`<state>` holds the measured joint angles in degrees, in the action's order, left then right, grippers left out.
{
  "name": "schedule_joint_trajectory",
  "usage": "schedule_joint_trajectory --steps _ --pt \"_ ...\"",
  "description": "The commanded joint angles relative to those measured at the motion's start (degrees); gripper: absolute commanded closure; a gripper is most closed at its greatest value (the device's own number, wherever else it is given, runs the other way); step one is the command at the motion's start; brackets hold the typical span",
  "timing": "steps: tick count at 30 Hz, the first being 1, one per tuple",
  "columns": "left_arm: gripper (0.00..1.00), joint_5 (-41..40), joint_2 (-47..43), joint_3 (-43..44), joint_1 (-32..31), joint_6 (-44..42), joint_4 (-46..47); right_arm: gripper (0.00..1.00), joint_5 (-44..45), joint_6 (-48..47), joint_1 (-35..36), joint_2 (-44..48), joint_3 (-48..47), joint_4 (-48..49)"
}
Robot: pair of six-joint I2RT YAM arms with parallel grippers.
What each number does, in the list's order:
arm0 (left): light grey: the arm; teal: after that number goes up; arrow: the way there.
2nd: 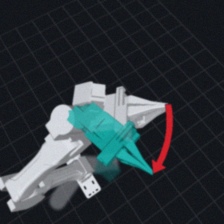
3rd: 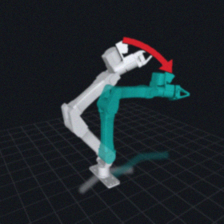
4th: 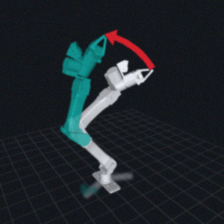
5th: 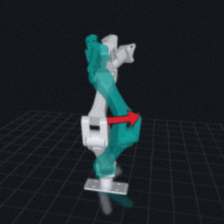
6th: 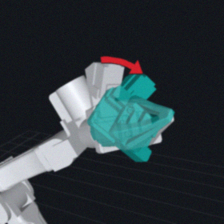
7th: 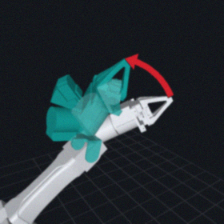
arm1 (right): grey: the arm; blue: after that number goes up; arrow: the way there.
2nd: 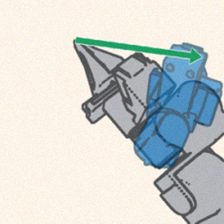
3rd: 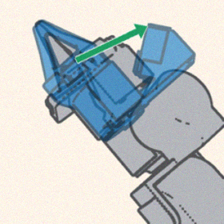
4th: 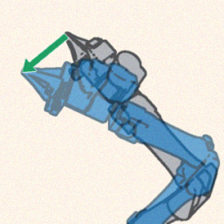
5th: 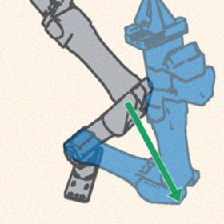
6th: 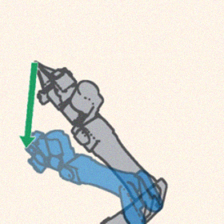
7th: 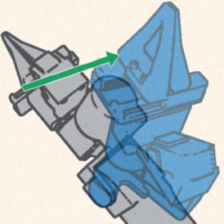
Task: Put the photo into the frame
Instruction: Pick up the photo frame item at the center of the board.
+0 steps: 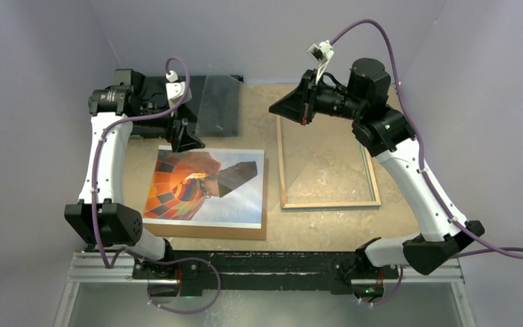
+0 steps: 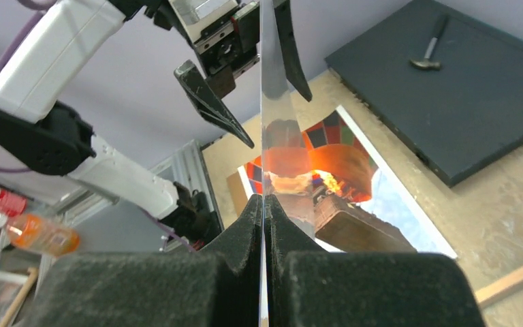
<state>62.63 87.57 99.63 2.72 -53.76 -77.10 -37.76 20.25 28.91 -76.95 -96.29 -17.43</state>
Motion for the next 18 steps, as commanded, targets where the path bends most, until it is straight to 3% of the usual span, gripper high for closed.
schedule_joint_trajectory --steps 1,4,7,13,16,18 --pt "0.04 7.0 -3.3 -1.7 0.1 -7.8 -5.1 1.00 -9.4 -2.8 0.0 0.3 0.4 6.8" --pt "0.10 8.4 -4.7 -3.4 0.1 -9.3 -5.1 1.00 -10.6 -2.9 0.0 0.1 0.9 8.5" --pt "0.25 10.5 -4.8 -3.3 0.1 -8.7 -5.1 1.00 -10.7 -3.7 0.0 -0.4 1.1 9.1" --pt "0.60 13.4 -5.2 -2.0 0.0 -7.0 -5.0 1.00 -10.2 -5.6 0.0 -0.5 1.4 10.0" --pt "0.96 13.7 -5.7 -2.3 0.1 -6.2 -4.2 1.00 -9.8 -6.5 0.0 -0.7 1.5 9.8" --pt "1.00 13.5 -6.1 -2.9 0.1 -4.1 -2.6 1.00 -9.6 -7.0 0.0 -0.7 1.9 9.5"
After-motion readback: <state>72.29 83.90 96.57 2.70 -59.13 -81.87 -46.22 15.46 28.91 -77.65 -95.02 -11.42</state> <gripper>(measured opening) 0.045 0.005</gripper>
